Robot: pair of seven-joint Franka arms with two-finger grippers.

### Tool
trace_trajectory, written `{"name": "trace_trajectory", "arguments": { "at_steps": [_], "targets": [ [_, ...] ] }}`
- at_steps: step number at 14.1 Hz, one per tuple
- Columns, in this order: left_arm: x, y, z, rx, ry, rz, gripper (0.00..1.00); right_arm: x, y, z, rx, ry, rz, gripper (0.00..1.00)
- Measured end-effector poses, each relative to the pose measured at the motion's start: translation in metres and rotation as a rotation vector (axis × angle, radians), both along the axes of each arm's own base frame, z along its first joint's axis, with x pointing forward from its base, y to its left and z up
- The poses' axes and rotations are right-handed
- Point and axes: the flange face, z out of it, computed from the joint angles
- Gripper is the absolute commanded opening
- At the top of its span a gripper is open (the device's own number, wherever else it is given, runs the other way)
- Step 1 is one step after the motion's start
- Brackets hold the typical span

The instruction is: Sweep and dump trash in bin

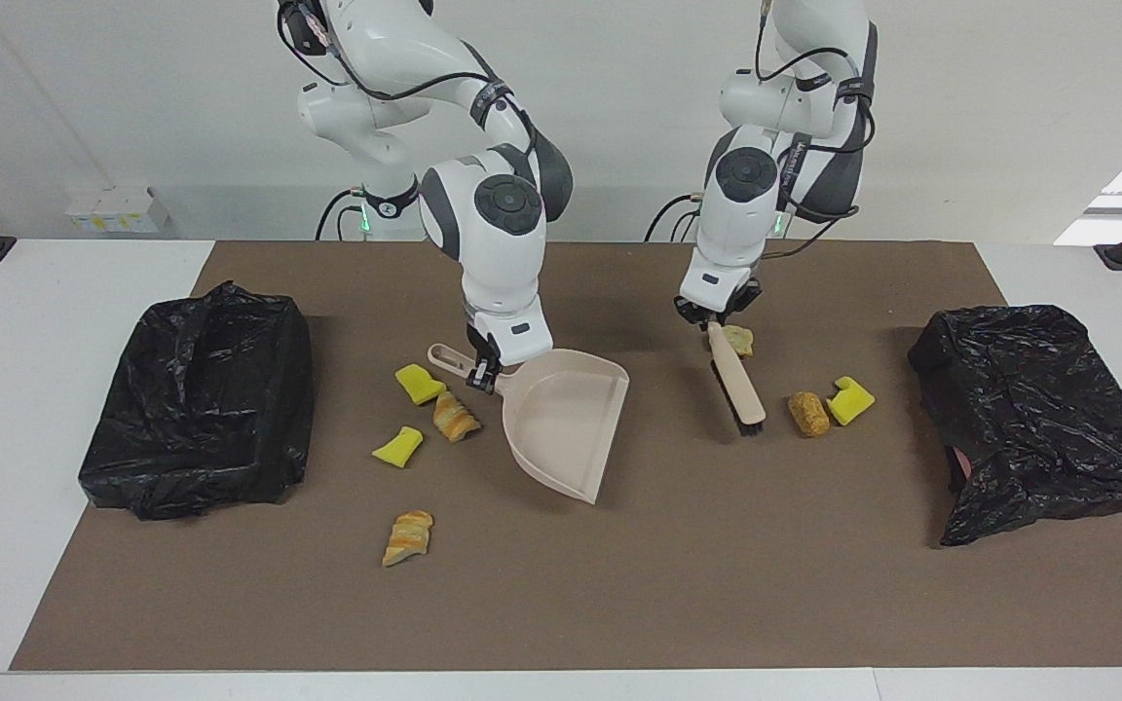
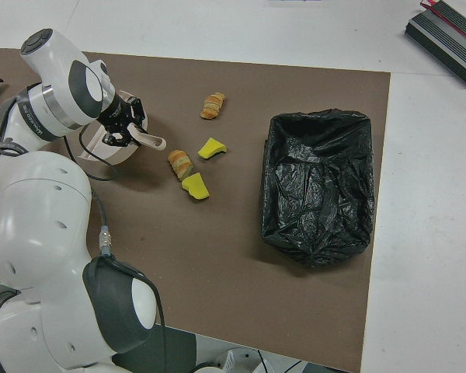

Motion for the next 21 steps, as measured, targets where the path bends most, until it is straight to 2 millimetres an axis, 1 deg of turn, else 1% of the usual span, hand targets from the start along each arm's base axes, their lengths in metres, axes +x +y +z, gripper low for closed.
{"name": "trace_trajectory", "arguments": {
  "at_steps": [2, 4, 6, 8, 9, 10, 11, 13, 15, 16, 17, 18, 21],
  "targets": [
    [0.015, 0.036, 0.000, 0.039, -0.010, 0.028, 0.00, -0.001, 0.000, -0.002, -0.002, 0.015, 0.078, 0.00],
    [0.028, 0.081, -0.001, 0.064, -0.002, 0.043, 0.00, -0.005, 0.003, -0.005, -0.007, 0.033, 0.123, 0.00],
    [0.038, 0.127, -0.004, 0.088, 0.015, 0.054, 0.00, -0.015, 0.018, -0.009, -0.021, 0.040, 0.168, 0.00],
    [0.044, 0.168, -0.008, 0.085, 0.042, 0.052, 0.00, -0.024, 0.033, -0.011, -0.041, 0.036, 0.206, 0.00],
    [0.044, 0.184, -0.010, 0.081, 0.053, 0.053, 0.00, -0.029, 0.041, -0.013, -0.048, 0.038, 0.222, 0.00],
    [0.043, 0.193, -0.013, 0.078, 0.061, 0.055, 0.00, -0.035, 0.049, -0.016, -0.056, 0.041, 0.241, 0.00],
    [0.041, 0.198, -0.018, 0.075, 0.060, 0.055, 0.00, -0.040, 0.055, -0.019, -0.064, 0.044, 0.255, 0.00],
    [0.035, 0.196, -0.030, 0.065, 0.039, 0.039, 0.00, -0.046, 0.061, -0.025, -0.075, 0.051, 0.270, 0.00],
    [0.029, 0.184, -0.035, 0.062, 0.036, 0.013, 0.00, -0.051, 0.063, -0.033, -0.085, 0.060, 0.279, 0.00],
    [0.027, 0.174, -0.035, 0.054, 0.035, 0.000, 0.00, -0.054, 0.066, -0.038, -0.097, 0.060, 0.283, 0.00],
    [0.026, 0.161, -0.035, 0.039, 0.035, -0.013, 0.00, -0.058, 0.069, -0.042, -0.109, 0.059, 0.283, 0.00],
    [0.024, 0.144, -0.034, 0.018, 0.033, -0.030, 0.00, -0.061, 0.070, -0.047, -0.118, 0.062, 0.279, 0.00],
    [0.016, 0.083, -0.031, -0.070, 0.008, -0.086, 0.00, -0.064, 0.070, -0.052, -0.124, 0.062, 0.249, 0.00]
  ]
}}
